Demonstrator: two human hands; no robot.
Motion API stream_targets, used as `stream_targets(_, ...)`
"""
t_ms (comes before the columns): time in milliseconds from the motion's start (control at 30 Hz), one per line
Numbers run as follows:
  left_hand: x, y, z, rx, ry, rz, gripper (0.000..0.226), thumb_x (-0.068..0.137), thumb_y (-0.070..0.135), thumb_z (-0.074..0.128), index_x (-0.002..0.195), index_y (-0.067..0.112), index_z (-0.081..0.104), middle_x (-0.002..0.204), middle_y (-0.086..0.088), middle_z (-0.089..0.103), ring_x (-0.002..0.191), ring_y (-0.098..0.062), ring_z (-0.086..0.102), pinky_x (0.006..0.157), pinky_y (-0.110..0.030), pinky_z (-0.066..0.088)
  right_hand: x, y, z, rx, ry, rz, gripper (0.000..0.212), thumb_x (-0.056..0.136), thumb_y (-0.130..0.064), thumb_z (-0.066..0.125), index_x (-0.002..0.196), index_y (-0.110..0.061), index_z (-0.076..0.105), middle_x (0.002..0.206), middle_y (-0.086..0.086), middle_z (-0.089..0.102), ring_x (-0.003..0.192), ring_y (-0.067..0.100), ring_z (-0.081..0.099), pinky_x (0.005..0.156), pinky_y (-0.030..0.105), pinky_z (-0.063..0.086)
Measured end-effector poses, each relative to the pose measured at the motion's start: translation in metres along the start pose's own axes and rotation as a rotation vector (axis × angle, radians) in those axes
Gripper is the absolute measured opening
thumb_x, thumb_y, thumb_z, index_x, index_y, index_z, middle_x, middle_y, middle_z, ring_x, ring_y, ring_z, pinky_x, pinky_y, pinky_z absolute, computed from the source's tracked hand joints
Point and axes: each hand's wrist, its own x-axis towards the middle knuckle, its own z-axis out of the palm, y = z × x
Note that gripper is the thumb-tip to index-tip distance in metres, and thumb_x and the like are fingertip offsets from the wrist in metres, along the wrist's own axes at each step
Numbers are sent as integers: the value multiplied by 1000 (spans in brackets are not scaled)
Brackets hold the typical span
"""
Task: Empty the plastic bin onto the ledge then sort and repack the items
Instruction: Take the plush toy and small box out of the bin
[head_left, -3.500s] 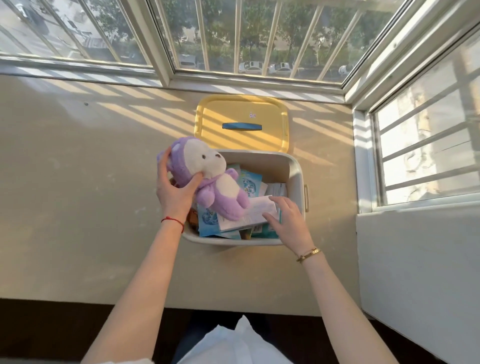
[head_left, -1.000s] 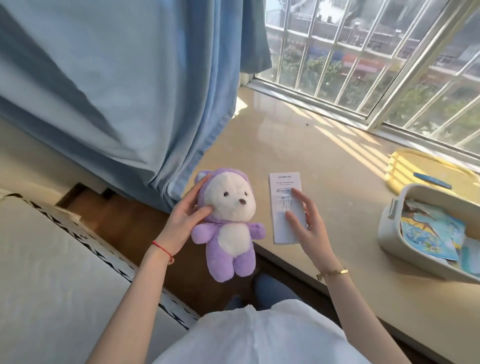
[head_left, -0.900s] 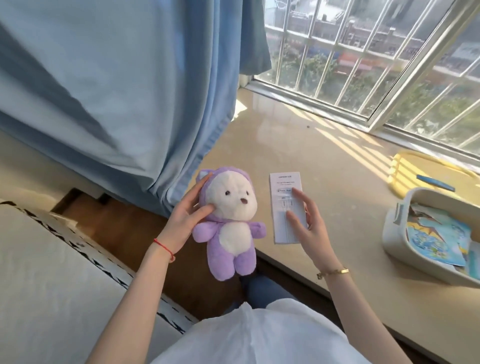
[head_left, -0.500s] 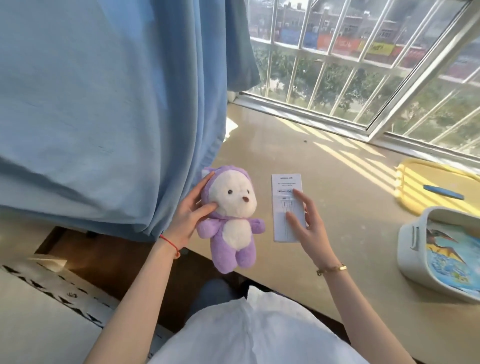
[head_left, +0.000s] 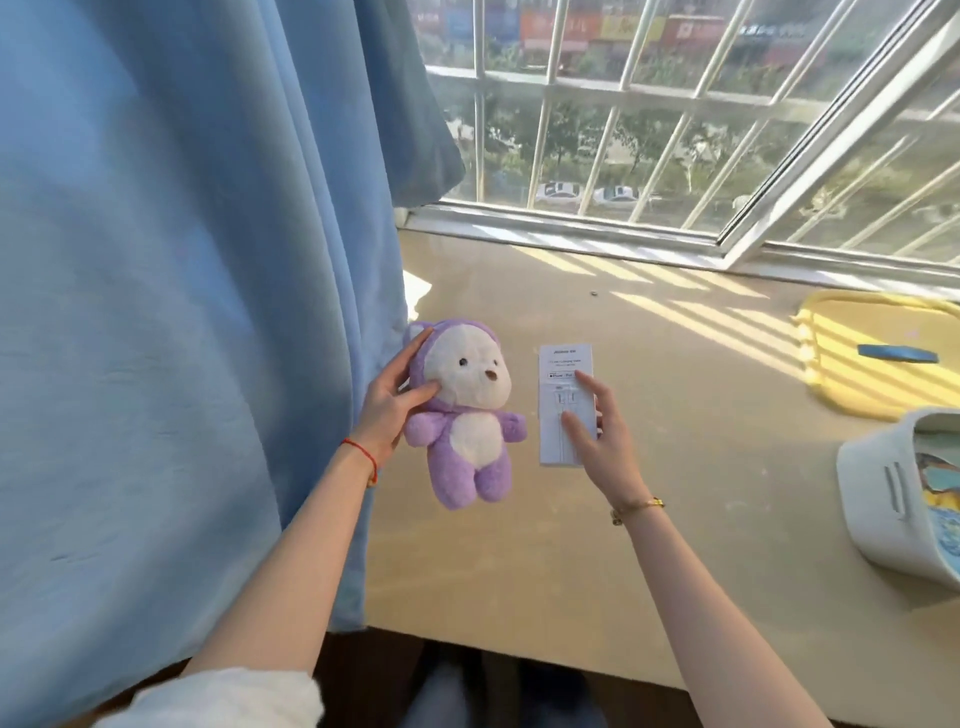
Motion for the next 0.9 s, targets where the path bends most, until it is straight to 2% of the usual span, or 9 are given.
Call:
stream_targets(67, 32, -17, -4, -8, -15, -14, 62, 85, 9, 70, 141, 25, 50, 139, 10, 56, 128, -12, 53, 99, -32, 49, 24, 20, 13, -10, 11, 29, 46, 95, -22, 59, 134, -41, 44, 131, -8, 55, 92, 4, 58, 78, 26, 55)
stream_targets(133, 59, -37, -8, -20, -26, -27, 61, 87, 3, 66, 143, 21, 49, 139, 9, 56, 128, -12, 53, 95, -26, 50, 46, 42, 25, -33, 18, 31, 46, 95, -20, 58, 135, -39, 44, 134, -5, 54, 93, 7, 58, 77, 23, 54)
stream_targets(267, 104, -80, -17, -28, -76, -60, 60, 88, -1, 63, 143, 21, 48, 140, 5, 55, 126, -13, 55, 92, -24, 51, 82, 87, 50, -90, 15, 28, 49, 91, -31, 58, 136, -42, 43, 134, -9, 52, 110, 22, 57, 94, 46, 51)
stream_targets(333, 120, -96, -20, -33, -100, -86, 61, 88, -2, 63, 142, 22, 49, 140, 2, 56, 125, -13, 56, 93, -25, 51, 93, 105, 61, -114, 15, 17, 50, 90, -32, 57, 137, -40, 43, 134, -10, 52, 114, 21, 56, 97, 49, 48)
stream_targets(500, 147, -126, -21, -83, -122, -122, 63, 83, 1, 66, 140, 26, 51, 141, 1, 55, 127, -16, 54, 97, -30, 51, 110, 133, 79, -148, 55, -7, 52, 92, -23, 59, 139, -35, 42, 131, -9, 52, 119, 16, 51, 98, 39, 47)
stream_targets(667, 162, -142, -18, -48, -164, -159, 67, 80, 5, 67, 141, 24, 50, 141, 0, 55, 129, -19, 53, 99, -33, 50, 115, 148, 84, -204, 85, -28, 54, 93, -14, 60, 142, -26, 42, 127, 3, 50, 113, 9, 48, 98, 15, 36)
stream_targets(767, 164, -148, -20, -16, -160, -146, 67, 81, 6, 67, 143, 23, 47, 143, 1, 53, 130, -17, 52, 99, -31, 50, 118, 154, 84, -257, 122, -42, 53, 93, -13, 61, 142, -23, 45, 131, 9, 44, 112, 7, 40, 96, -2, 23)
stream_targets(833, 163, -150, -22, 18, -154, -130, 67, 82, 8, 66, 144, 21, 45, 142, 3, 53, 130, -14, 52, 99, -28, 49, 119, 157, 84, -306, 137, -42, 52, 93, -14, 61, 142, -25, 45, 132, 11, 41, 115, 12, 38, 97, -2, 20)
stream_targets(900, 162, -150, -24, 76, -133, -101, 66, 84, 10, 65, 146, 18, 42, 142, 4, 52, 130, -11, 51, 100, -24, 47, 120, 160, 84, -374, 151, -36, 54, 93, -19, 61, 143, -30, 44, 130, 9, 42, 117, 19, 39, 102, 12, 25)
